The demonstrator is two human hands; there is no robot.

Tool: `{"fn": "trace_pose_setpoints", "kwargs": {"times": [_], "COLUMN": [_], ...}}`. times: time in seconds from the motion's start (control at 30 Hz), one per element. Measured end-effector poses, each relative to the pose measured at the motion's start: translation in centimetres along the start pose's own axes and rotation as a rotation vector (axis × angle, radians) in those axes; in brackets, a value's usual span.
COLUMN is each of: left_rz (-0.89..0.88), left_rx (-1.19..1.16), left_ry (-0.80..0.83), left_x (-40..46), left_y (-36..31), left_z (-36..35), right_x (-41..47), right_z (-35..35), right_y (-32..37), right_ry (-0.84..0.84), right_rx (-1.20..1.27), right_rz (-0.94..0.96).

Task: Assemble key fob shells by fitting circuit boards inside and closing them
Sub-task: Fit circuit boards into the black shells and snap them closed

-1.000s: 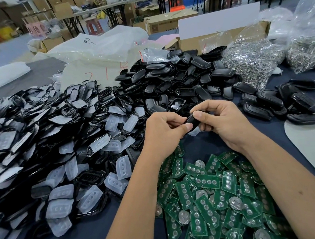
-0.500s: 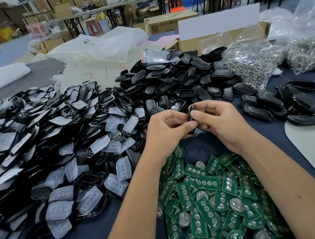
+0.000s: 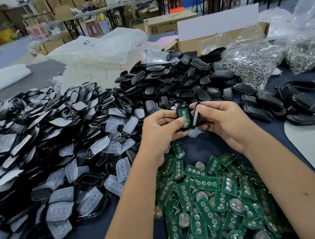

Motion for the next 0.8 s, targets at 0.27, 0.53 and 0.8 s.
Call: {"fn": "trace_pose_setpoints", "kwargs": {"times": [0.27,0.53,0.8], "left_rz": [-0.162,-0.432,-0.559], "left_rx": [0.513,1.004,0.542], "left_ry": [-0.083,-0.189,-0.109], "left_x": [0.3,-0.3,-1.5], "left_y": [-0.1,-1.5,-2.6], "left_z": [0.7,0.6,-3.2], "right_x": [0.1,0.1,-0.3], "right_z": [0.5,0.2,-0.7], "right_y": [0.1,0.3,0.9], "right_ry": [0.106,0.111,-0.122], "right_rx": [0.323,0.327,-0.280], "right_rz": [-0.062,0.007,0.351]}}
Point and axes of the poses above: each hand's wrist, its own x-axis towards the middle knuckle, its own z-axis out of the back of the hand, y = z × x, the point moved 5 cm from there along x, towards the middle knuckle, and after that the axes turned 10 degrees about -z, right-handed, at the moved point
